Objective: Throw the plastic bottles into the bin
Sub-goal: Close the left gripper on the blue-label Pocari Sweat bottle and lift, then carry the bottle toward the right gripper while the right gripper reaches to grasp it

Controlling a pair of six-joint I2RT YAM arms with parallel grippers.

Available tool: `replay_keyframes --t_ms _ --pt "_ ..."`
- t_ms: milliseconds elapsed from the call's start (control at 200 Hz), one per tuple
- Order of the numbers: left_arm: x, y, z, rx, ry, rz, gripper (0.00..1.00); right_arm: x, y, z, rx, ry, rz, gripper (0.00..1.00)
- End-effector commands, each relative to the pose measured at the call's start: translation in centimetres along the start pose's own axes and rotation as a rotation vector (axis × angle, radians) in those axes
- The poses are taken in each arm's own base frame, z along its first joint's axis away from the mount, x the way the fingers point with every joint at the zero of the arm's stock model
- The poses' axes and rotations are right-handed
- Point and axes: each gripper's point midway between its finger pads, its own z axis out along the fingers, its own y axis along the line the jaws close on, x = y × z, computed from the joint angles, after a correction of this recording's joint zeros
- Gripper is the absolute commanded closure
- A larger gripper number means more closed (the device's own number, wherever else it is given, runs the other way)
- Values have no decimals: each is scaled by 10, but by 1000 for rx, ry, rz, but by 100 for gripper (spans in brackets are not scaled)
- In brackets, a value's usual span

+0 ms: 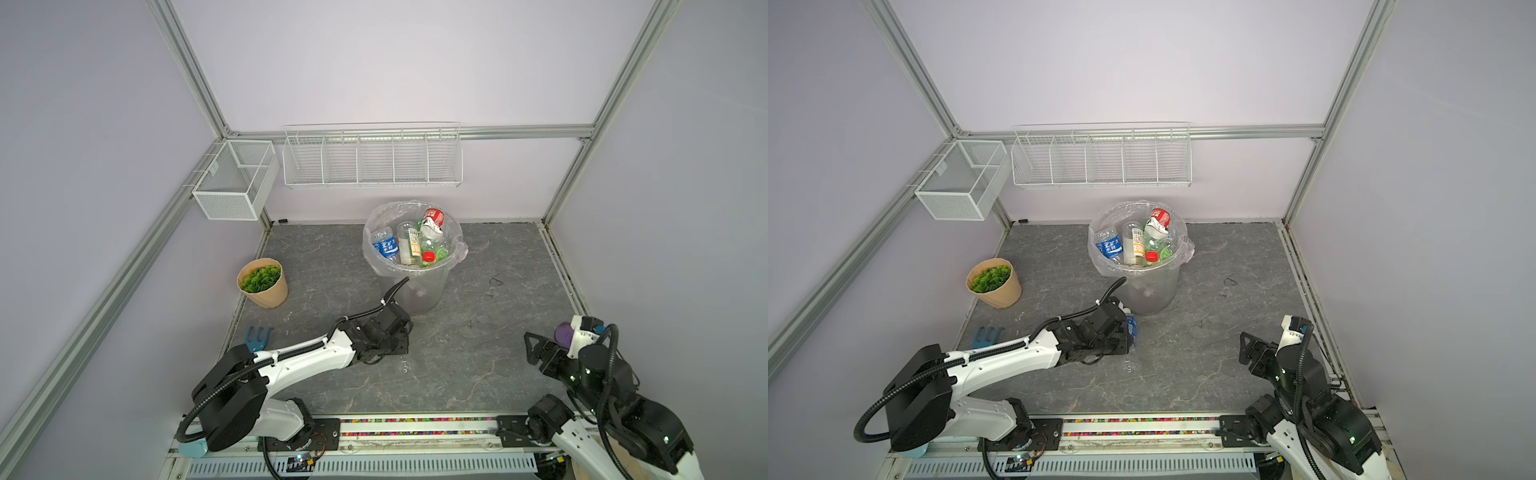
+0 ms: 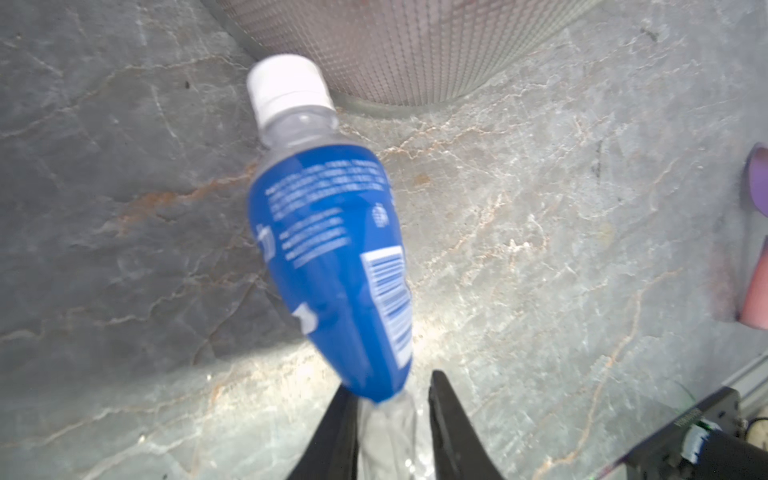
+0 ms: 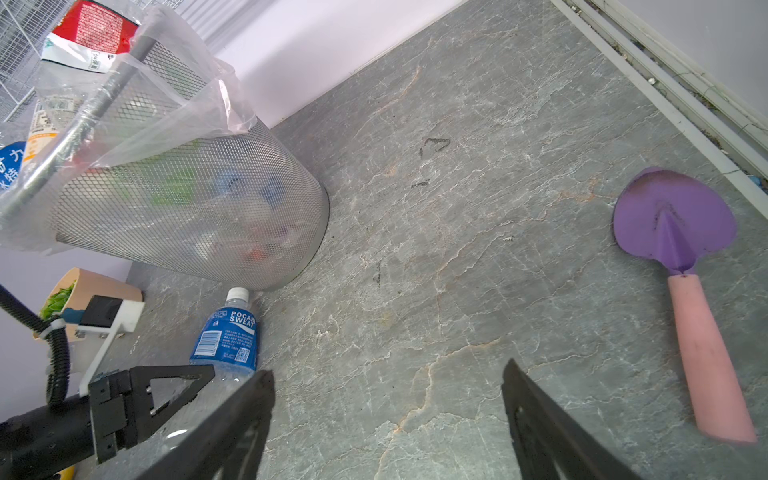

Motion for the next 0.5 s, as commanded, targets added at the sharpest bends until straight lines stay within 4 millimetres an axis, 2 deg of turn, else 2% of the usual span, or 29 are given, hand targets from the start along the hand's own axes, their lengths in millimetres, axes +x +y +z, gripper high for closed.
replay_keyframes --t_ms 0,315,390,415,495 --pt "3 5 -9 -10 -22 -19 76 1 2 1 -16 -4 24 12" --pt "4 1 -40 140 -119 -53 81 8 15 7 -68 40 14 11" --pt "3 0 -47 171 -141 -58 82 14 22 10 -97 77 -4 11" --pt "3 0 -50 182 -148 -59 82 11 30 12 -130 73 -2 12" --pt "1 -4 -58 223 -169 -58 83 20 46 19 -194 133 -18 12"
